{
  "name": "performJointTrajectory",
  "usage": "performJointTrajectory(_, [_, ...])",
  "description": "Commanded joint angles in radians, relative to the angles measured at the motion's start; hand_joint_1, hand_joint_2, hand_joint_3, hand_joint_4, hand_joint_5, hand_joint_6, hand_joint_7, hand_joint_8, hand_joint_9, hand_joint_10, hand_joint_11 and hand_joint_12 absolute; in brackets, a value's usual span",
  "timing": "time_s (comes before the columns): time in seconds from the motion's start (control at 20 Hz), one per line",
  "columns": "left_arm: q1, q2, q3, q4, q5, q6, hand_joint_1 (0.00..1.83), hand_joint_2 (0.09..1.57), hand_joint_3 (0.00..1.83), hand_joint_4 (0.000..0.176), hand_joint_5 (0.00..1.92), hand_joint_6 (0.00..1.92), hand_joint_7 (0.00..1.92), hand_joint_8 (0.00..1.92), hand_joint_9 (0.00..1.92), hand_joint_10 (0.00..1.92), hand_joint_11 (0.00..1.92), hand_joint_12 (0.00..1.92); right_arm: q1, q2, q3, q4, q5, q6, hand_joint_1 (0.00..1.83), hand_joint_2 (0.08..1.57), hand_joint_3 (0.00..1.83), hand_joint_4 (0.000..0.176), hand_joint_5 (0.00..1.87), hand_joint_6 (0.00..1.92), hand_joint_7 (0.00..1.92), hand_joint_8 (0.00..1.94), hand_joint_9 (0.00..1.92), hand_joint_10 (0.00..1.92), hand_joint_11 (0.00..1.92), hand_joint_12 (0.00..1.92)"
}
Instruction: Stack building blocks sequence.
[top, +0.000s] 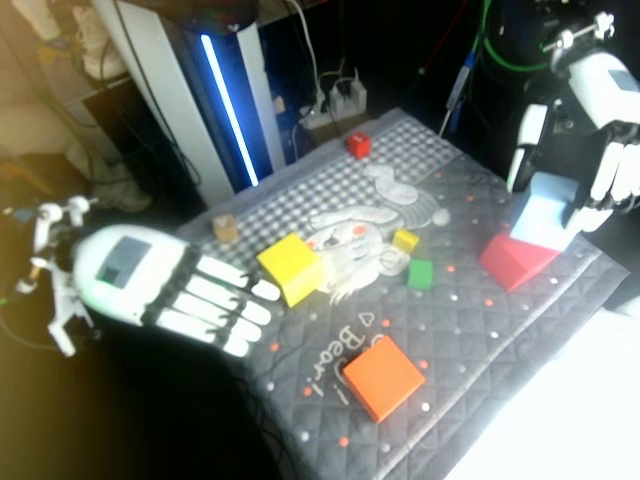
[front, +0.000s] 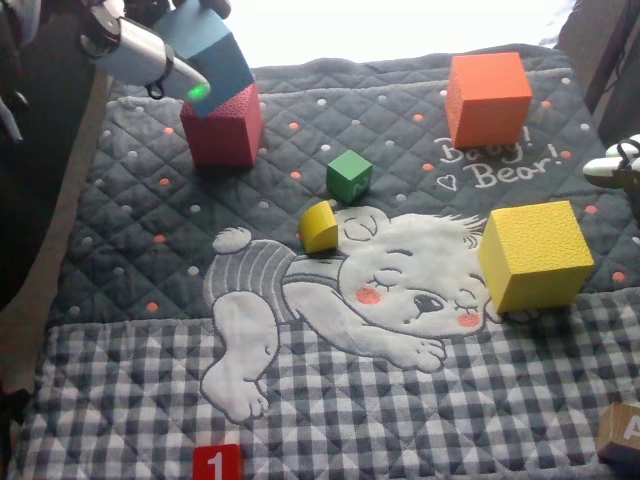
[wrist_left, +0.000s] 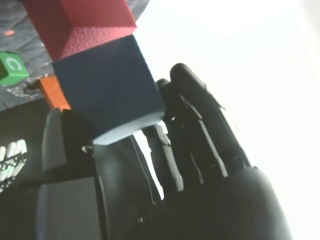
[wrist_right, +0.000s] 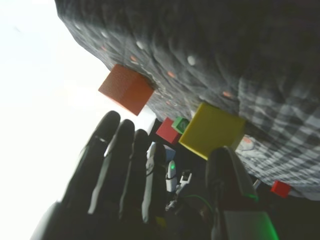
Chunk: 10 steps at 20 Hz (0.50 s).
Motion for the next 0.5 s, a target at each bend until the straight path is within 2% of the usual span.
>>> performJointTrajectory(0.0, [-0.017,-0.005,0.008,-0.008,-0.106,-0.002,1.38,1.09,0.00,0.000,0.99,0.97,0.99,0.91,0.98,1.08,0.82,1.06,0.013,0.002,0.010,0.029,0.115,0.001,0.87,1.18,0.00,0.065,0.38,0.00,0.41,0.00,0.42,0.00,0.10,0.68])
performJointTrajectory(0.05, [-0.017,-0.012,0.014,-0.008,-0.102,-0.002,1.38,1.09,0.00,0.000,0.98,0.96,0.99,0.93,0.97,1.08,0.83,1.05,0.013,0.001,0.011,0.029,0.115,0.001,0.87,1.18,0.00,0.067,0.38,0.00,0.41,0.00,0.42,0.00,0.09,0.68])
performJointTrajectory(0.1, [-0.018,-0.015,0.017,-0.008,-0.100,-0.002,1.48,1.08,0.00,0.000,0.97,0.97,0.99,0.92,1.00,0.95,0.80,1.36,0.013,0.001,0.012,0.029,0.115,0.001,0.89,1.18,0.00,0.057,0.38,0.00,0.42,0.00,0.42,0.00,0.09,0.68])
performJointTrajectory(0.15, [-0.018,-0.017,0.020,-0.008,-0.099,-0.002,1.40,1.09,0.00,0.000,0.97,1.03,0.99,0.92,0.99,1.00,0.76,1.16,0.013,0.000,0.013,0.029,0.115,0.001,0.89,1.18,0.00,0.052,0.38,0.00,0.42,0.00,0.42,0.00,0.09,0.68])
performJointTrajectory(0.2, [-0.018,-0.018,0.022,-0.008,-0.096,-0.002,1.38,1.09,0.00,0.000,0.98,1.05,1.00,0.91,0.99,0.98,0.74,1.08,0.013,0.000,0.013,0.029,0.115,0.001,0.92,1.18,0.00,0.042,0.39,0.00,0.41,0.00,0.41,0.00,0.12,0.71])
performJointTrajectory(0.3, [-0.017,-0.021,0.030,-0.008,-0.082,-0.002,1.38,1.10,0.00,0.000,0.95,1.07,1.00,0.90,0.97,1.03,0.73,1.02,0.013,0.000,0.013,0.029,0.115,0.001,0.91,1.19,0.00,0.067,0.38,0.00,0.42,0.00,0.41,0.00,0.13,0.70])
performJointTrajectory(0.35, [-0.017,-0.021,0.030,-0.008,-0.082,-0.002,1.38,1.09,0.00,0.000,0.95,1.06,1.01,0.88,0.99,1.00,0.77,1.02,0.013,0.000,0.013,0.029,0.115,0.001,0.91,1.18,0.00,0.062,0.40,0.00,0.44,0.00,0.44,0.00,0.21,0.67])
performJointTrajectory(0.45, [-0.017,-0.021,0.032,-0.010,-0.078,-0.002,1.38,1.09,0.00,0.000,0.95,1.06,0.99,0.93,0.98,1.01,0.79,1.01,0.013,-0.001,0.013,0.029,0.115,0.001,0.92,1.18,0.00,0.067,0.39,0.00,0.41,0.00,0.41,0.00,0.24,0.59])
